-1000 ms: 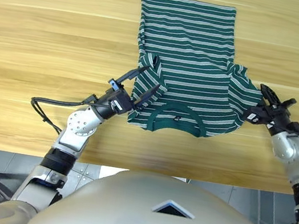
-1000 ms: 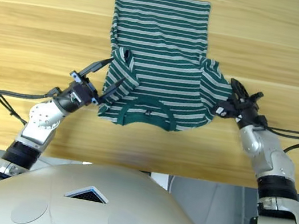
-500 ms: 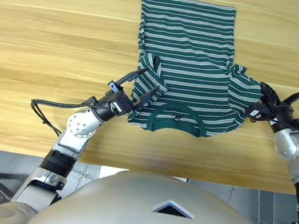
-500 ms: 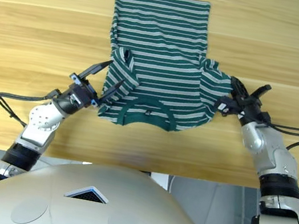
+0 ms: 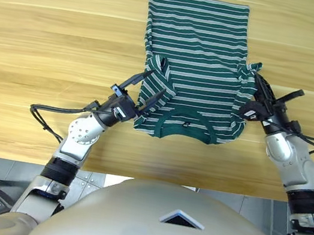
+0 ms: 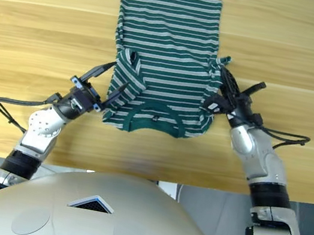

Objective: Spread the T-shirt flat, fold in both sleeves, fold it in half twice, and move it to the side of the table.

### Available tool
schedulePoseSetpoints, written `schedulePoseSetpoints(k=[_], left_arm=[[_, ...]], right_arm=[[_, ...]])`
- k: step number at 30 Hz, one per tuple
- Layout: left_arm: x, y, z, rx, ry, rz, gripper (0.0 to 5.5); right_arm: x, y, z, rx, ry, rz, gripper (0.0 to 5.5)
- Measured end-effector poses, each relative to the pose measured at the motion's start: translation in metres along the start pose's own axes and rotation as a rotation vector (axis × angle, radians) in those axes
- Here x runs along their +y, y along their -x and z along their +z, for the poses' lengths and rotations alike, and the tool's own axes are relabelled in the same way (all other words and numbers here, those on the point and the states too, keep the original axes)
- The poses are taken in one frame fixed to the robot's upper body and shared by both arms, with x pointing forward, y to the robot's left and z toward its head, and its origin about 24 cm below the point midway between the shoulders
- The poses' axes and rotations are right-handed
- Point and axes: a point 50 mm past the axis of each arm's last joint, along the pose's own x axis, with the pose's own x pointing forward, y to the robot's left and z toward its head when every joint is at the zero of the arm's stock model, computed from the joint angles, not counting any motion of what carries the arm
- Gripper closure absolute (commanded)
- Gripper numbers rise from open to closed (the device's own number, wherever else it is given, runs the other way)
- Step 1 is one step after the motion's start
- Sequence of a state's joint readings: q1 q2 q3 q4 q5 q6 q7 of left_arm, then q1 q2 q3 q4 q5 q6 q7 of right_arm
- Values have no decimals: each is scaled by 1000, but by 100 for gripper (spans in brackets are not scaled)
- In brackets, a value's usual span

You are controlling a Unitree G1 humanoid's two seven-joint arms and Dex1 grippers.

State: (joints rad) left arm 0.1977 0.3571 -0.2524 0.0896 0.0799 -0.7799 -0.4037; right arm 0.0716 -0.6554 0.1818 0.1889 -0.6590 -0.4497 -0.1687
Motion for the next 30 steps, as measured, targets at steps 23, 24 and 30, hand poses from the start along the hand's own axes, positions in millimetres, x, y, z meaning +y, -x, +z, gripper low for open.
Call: schedulePoseSetpoints(k=[23, 24, 30], left_arm=[[12, -25, -9, 13, -73, -36, 297], [14, -36, -8, -4, -90, -42, 297], [-4, -90, -6, -55, -203, -146, 297]], right_arm=[[-3, 23, -17, 46, 67, 193, 548], [-6, 23, -19, 54, 71, 175, 548], [-8, 18, -19, 50, 72, 144, 548]])
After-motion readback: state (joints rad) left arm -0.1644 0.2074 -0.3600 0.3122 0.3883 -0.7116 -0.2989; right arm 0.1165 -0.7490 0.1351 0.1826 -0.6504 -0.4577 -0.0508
